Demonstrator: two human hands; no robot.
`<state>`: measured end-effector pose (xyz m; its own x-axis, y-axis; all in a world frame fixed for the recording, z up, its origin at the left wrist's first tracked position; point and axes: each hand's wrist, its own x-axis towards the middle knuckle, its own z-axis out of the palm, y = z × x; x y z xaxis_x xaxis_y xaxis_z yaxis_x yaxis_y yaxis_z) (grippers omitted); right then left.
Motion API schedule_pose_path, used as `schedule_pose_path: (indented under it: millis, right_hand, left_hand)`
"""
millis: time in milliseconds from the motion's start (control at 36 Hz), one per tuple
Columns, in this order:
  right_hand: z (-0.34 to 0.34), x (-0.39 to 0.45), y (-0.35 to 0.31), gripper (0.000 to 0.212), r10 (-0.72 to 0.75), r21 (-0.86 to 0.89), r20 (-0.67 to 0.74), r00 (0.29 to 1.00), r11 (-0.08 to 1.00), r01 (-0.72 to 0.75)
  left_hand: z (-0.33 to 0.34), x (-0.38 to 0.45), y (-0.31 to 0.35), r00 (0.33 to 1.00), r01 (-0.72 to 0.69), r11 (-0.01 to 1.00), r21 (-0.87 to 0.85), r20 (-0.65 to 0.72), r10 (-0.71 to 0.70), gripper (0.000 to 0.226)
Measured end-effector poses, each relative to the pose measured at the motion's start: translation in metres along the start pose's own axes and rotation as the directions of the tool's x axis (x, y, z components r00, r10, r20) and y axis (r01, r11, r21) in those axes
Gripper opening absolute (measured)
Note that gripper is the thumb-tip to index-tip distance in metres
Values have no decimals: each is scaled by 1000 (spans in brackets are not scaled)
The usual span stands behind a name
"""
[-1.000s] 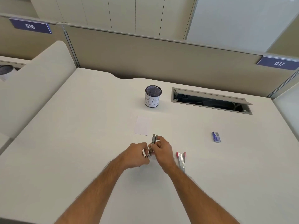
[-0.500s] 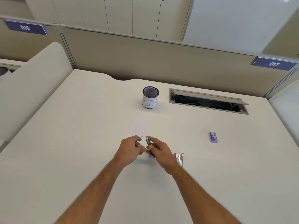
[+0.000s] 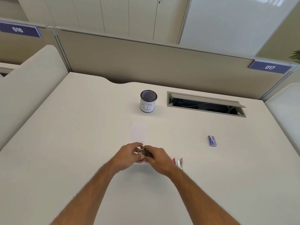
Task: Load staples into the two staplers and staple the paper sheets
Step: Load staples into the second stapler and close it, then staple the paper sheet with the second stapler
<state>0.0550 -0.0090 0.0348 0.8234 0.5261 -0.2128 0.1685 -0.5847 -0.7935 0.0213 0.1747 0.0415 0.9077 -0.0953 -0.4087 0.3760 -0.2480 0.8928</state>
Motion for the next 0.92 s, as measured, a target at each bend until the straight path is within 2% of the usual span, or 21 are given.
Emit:
schedule_pose_path:
  millis: [56,194,361,472,556,611,750,917]
  right_hand:
    - [1,1,-1,17,10,-40,-1,1000,999,-10]
    - [2,4,-4,22,36,-75,-29,999,996,-38]
    - [5,9,-4,15,45,-127,-49,998,991,-51]
    - [7,9,-5,18,64,-135,-39,997,988,-69]
    - [14,9,-8,14,113,-195,-92,989,972,-129]
    - [24,9,-12,14,170,-233,-143,975,952,-200]
    - [54,11,-21,19,324,-300,-231,918,873,-384]
    - [80,21,-29,29,386,-301,-279,879,834,-462]
  left_hand:
    - [-1,2,-1,1000,-28,999,38,2,28,27]
    - [-4,9,-2,999,-49,994,94,-10,50,27]
    - [-9,20,-4,998,-58,987,150,-18,61,19]
    - [-15,24,-4,999,-39,977,210,33,32,30]
    - [-19,27,-8,999,-5,975,221,36,-3,45]
    - [-21,28,-10,1000,0,972,234,27,-6,44]
    - [-26,34,-11,992,-13,959,283,-117,48,24]
    - [-38,46,-14,953,-3,939,343,-283,107,24]
